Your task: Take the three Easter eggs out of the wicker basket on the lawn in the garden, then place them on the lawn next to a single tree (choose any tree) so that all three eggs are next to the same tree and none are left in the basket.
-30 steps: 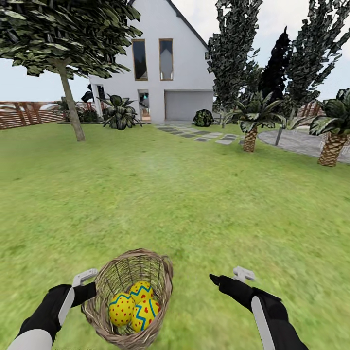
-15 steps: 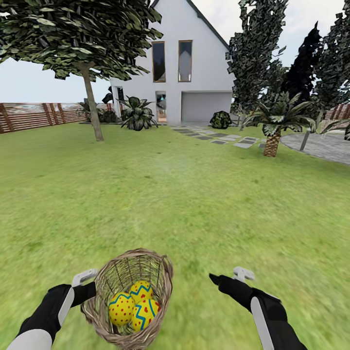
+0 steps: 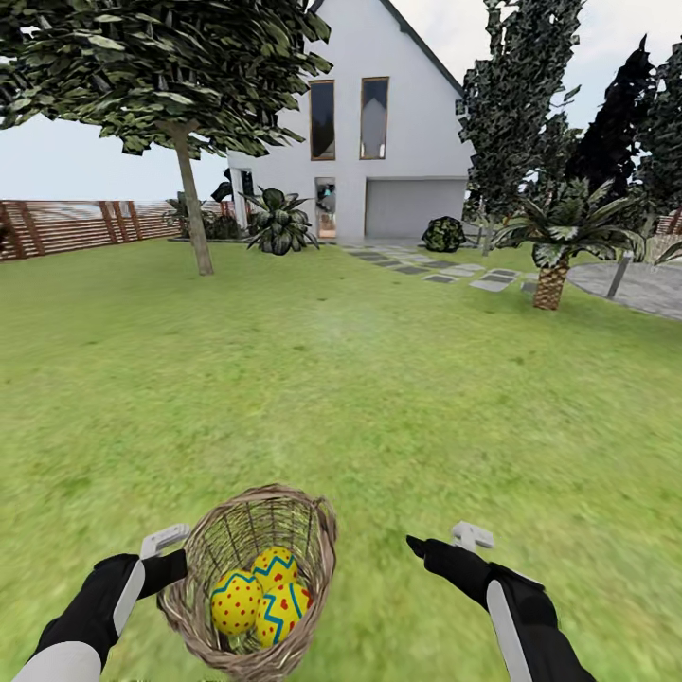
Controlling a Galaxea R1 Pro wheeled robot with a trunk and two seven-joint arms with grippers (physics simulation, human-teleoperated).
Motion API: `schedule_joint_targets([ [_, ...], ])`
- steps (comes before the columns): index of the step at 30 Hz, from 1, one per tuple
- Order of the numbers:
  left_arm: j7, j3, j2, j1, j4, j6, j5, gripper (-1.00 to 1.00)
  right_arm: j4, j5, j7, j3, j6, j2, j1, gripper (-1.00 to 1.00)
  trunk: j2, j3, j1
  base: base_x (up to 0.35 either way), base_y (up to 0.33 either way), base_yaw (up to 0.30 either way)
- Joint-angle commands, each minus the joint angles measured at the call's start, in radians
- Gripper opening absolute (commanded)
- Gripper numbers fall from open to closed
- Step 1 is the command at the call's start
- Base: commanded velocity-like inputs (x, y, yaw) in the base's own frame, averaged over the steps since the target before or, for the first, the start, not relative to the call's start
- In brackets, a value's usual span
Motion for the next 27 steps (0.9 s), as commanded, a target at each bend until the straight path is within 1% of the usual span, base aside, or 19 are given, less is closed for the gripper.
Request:
schedule_joint_targets([
  [1, -0.005, 0.004, -0.001, -0.001, -0.001, 0.006, 0.008, -1.0, -0.001, -0.004, 0.004, -0.003, 0.006, 0.001, -0.001, 1.0, -0.001, -0.001, 0.0, 0.011, 0.01, 0.274],
  [12, -0.005, 0.004, -0.001, -0.002, -0.001, 0.005, 0.008, -1.0, -0.001, -0.004, 0.004, -0.003, 0.006, 0.001, -0.001, 1.0, -0.001, -0.001, 0.0, 0.001, 0.001, 0.287],
  [15, -0.005, 0.004, -0.001, -0.001, -0.001, 0.005, 0.008, -1.0, -0.001, -0.004, 0.004, -0.003, 0.006, 0.001, -0.001, 1.0, -0.001, -0.001, 0.0, 0.092, 0.002, 0.289],
  [22, -0.005, 0.004, -0.001, -0.001, -0.001, 0.005, 0.007, -1.0, 0.0, -0.004, 0.004, -0.003, 0.006, -0.001, -0.001, 1.0, -0.001, -0.001, 0.0, 0.277, 0.086, 0.289],
  [25, -0.005, 0.004, -0.001, -0.002, -0.001, 0.004, 0.007, -1.0, 0.001, -0.004, 0.004, -0.003, 0.006, 0.0, -0.001, 1.0, -0.001, -0.001, 0.0, 0.319, 0.108, 0.111],
  [27, -0.005, 0.004, -0.001, -0.001, -0.001, 0.004, 0.007, -1.0, 0.001, -0.004, 0.004, -0.002, 0.006, 0.005, -0.001, 1.0, -0.001, -0.001, 0.0, 0.32, 0.11, 0.015],
])
